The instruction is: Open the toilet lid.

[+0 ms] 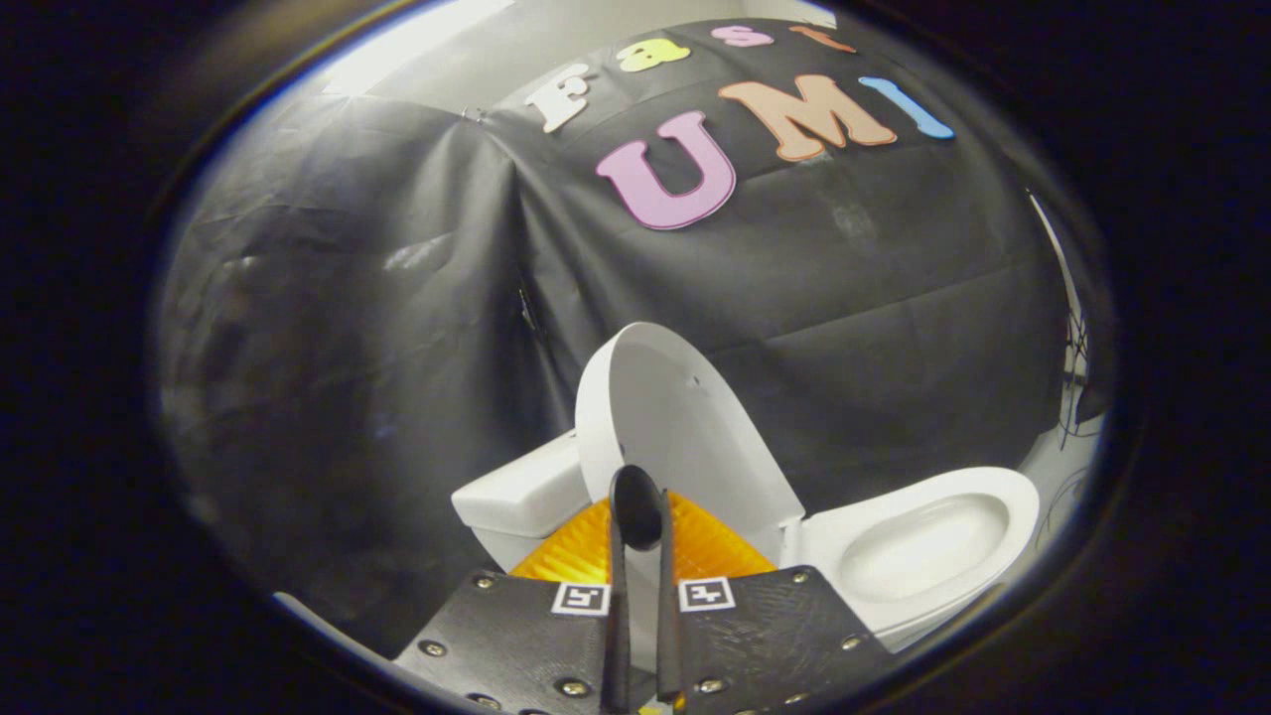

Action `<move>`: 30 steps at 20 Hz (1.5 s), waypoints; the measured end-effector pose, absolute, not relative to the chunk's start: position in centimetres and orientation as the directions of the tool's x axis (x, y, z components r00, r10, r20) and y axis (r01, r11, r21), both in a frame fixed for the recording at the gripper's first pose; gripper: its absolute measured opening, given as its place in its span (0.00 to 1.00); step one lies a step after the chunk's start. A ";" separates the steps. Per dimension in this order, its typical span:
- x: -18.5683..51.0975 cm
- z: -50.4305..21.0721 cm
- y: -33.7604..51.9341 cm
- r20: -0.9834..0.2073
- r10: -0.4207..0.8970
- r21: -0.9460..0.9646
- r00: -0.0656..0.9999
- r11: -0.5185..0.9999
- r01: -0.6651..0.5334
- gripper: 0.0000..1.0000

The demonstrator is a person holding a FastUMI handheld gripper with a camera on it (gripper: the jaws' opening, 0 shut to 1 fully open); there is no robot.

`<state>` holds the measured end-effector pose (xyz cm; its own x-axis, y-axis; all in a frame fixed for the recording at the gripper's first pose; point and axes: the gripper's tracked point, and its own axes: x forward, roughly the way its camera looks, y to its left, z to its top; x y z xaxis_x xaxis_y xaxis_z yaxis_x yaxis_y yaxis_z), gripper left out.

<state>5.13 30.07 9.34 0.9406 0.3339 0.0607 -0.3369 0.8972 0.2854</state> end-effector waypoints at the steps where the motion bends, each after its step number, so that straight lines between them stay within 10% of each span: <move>1: 5.1 9.1 30.4 0.056 0.340 0.276 0.939 0.898 -0.342 0.11; 8: 4.7 8.1 30.4 0.011 0.421 0.381 0.907 0.837 -0.393 0.29; 18: 3.3 9.8 26.3 0.027 0.373 0.310 0.927 0.879 -0.363 0.97; 30: 1.1 12.3 18.7 0.096 0.267 0.117 0.959 0.954 -0.277 0.98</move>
<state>1.10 18.70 12.30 0.9589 0.2672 0.0958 -0.2774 0.9537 0.1166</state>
